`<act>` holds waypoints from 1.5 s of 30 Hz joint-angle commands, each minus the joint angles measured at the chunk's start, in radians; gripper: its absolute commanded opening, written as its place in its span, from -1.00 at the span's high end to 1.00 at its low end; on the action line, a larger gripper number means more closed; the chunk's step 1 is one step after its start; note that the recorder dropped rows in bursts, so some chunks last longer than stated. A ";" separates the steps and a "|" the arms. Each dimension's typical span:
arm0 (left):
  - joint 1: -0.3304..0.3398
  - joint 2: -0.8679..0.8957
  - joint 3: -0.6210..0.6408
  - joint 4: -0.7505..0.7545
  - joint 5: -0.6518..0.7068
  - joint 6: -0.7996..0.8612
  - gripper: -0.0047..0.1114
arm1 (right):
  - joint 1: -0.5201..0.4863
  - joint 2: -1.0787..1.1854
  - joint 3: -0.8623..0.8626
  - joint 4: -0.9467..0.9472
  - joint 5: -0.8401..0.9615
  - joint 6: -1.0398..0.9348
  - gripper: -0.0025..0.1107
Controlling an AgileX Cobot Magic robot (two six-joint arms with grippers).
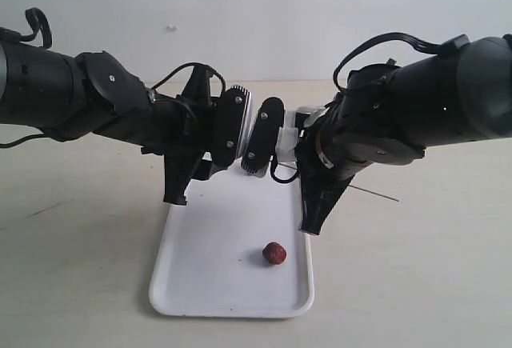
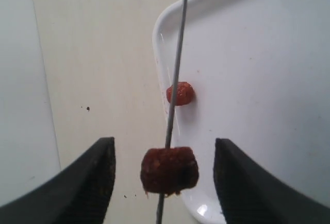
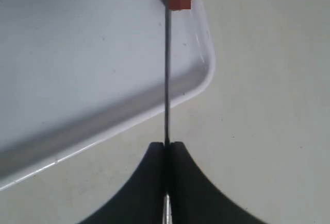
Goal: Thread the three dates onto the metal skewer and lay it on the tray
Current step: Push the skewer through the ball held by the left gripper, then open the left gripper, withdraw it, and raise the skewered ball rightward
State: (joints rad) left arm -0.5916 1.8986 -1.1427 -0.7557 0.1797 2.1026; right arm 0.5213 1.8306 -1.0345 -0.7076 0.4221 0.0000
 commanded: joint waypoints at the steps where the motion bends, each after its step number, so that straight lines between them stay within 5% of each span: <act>1: -0.009 -0.010 0.001 -0.010 -0.004 -0.004 -0.07 | 0.001 -0.001 -0.011 0.015 -0.032 0.011 0.96; 31: 0.014 -0.161 0.039 -0.006 0.000 -0.043 -0.07 | -0.040 -0.040 -0.011 -0.080 -0.035 0.267 0.96; 38: 0.056 -0.235 0.039 -0.012 -0.002 -0.059 -0.07 | -0.053 -0.056 -0.011 -0.080 -0.028 0.316 0.96; 45: 0.175 -0.264 0.041 -0.042 0.018 -0.221 -0.07 | -0.059 -0.101 -0.009 -0.084 -0.140 0.456 0.96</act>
State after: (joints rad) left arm -0.4447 1.6438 -1.1087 -0.7684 0.1857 1.9264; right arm 0.4674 1.7564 -1.0368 -0.7825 0.3155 0.4248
